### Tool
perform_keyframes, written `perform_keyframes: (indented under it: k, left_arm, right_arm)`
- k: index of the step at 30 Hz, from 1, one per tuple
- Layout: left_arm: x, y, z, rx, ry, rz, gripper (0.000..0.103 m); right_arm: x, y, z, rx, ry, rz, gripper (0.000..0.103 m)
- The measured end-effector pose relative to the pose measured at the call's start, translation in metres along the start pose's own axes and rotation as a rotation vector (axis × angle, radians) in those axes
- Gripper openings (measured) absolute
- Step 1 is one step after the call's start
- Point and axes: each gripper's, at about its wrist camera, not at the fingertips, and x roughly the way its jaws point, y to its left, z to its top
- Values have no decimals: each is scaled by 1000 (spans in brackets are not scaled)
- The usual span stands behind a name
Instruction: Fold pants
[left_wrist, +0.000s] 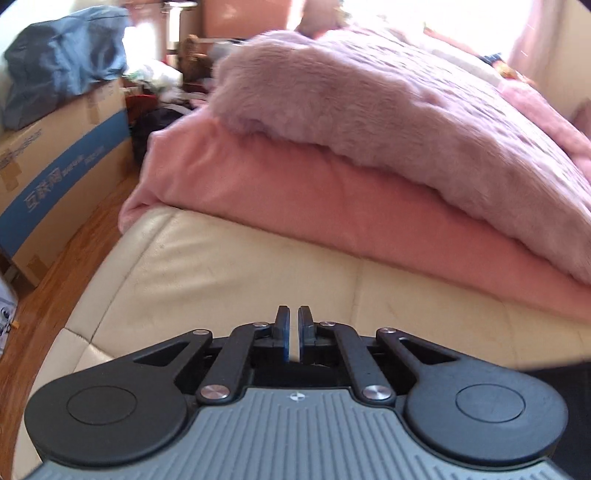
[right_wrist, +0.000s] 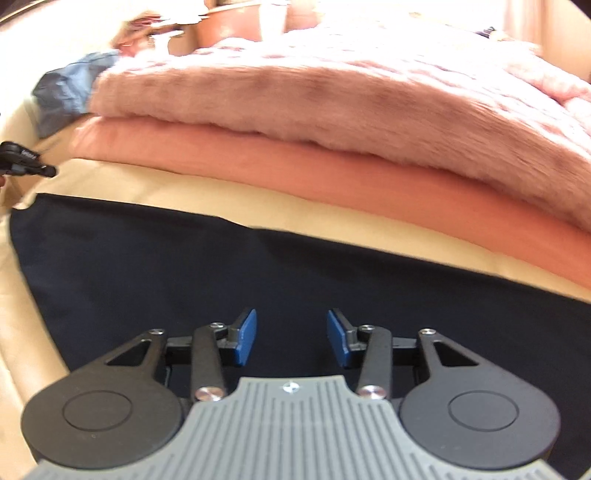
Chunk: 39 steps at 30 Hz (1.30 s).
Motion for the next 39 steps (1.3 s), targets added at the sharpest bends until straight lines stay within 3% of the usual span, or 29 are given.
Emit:
perform_keyframes:
  k: [2,5,8,11,15,18,21,25,27,30,34,39]
  left_arm:
    - [-10,-9,-14,87,70,-48,4]
    - [-12,-26,-40,174,135,-82,5]
    - [6,-32,-53,174,151,-34,7]
    - [17,-22,-45,68,81,-33,6]
    - [27,-16,-26,-36,-1,67,7]
    - [4,-2,-23,-120,-90,84,9]
    - [-34,25,-35,-240,-150,78,11]
    - [-64,68,-73,-517,-153,-12,35]
    - [-66,78,-96,-616,-147,-36,37]
    - [-62,84,-117,-690,-156,-38,37]
    - [-50,86,-121,-753,-168,-90,37]
    - [-43,77,-124,-774,-164,5,37]
  right_arm:
    - [13,16,7,-32,8,33,30]
    - [38,35,17,-73,32,11,30]
    - [54,39,29,-85,22,-42,30]
    - [67,31,43,-62,25,-52,30]
    - [75,27,56,-47,18,-86,27]
    - [65,22,59,-6,8,-73,17]
    - [45,26,47,-8,3,-33,19]
    - [17,37,18,-9,-3,-8,20]
    - [7,42,3,-5,-1,-11,21]
    - [-4,43,-15,13,15,-17,21]
    - [-14,38,-28,31,31,-35,21]
    - [-20,35,-31,36,19,-44,23]
